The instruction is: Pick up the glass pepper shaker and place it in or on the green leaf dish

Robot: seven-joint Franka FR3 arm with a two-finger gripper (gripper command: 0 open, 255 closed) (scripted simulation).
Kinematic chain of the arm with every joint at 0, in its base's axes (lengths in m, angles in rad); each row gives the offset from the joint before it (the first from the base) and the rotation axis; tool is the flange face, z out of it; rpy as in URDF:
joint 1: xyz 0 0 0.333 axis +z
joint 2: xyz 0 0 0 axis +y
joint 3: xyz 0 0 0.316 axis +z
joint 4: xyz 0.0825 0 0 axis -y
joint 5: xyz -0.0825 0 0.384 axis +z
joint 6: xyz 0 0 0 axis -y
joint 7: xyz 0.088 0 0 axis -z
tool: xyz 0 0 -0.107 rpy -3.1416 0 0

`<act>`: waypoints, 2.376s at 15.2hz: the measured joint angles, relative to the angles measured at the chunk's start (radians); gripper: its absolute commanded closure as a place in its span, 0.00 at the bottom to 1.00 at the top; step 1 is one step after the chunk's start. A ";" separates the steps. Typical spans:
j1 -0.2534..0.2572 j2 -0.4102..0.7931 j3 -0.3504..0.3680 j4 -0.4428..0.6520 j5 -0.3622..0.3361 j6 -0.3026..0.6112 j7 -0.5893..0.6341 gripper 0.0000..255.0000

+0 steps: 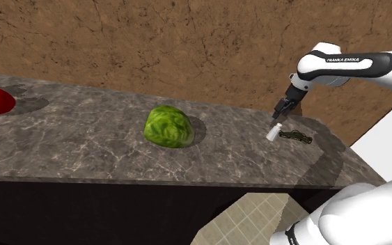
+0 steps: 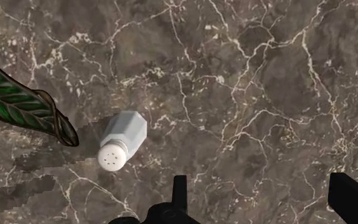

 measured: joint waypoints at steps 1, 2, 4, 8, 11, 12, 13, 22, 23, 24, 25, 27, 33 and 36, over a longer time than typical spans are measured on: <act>-0.003 0.038 -0.023 0.020 0.011 0.012 -0.033 0.00; -0.006 0.073 -0.044 0.040 0.023 0.021 -0.066 0.00; -0.011 0.148 -0.078 0.076 0.055 0.045 -0.126 0.00; -0.036 0.302 -0.130 0.162 0.137 0.070 -0.250 0.00; -0.055 0.385 -0.140 0.198 0.188 0.093 -0.309 0.00; -0.056 0.396 -0.140 0.196 0.196 0.103 -0.315 0.00; -0.058 0.402 -0.139 0.191 0.201 0.114 -0.320 0.00; -0.063 0.439 -0.134 0.162 0.230 0.171 -0.340 0.00; -0.063 0.439 -0.134 0.162 0.230 0.171 -0.340 0.00; -0.063 0.439 -0.134 0.162 0.230 0.171 -0.340 0.00; -0.063 0.439 -0.134 0.162 0.230 0.171 -0.340 1.00; -0.063 0.439 -0.134 0.162 0.230 0.171 -0.340 1.00; -0.063 0.438 -0.134 0.162 0.230 0.171 -0.340 1.00; -0.062 0.435 -0.135 0.164 0.227 0.166 -0.338 1.00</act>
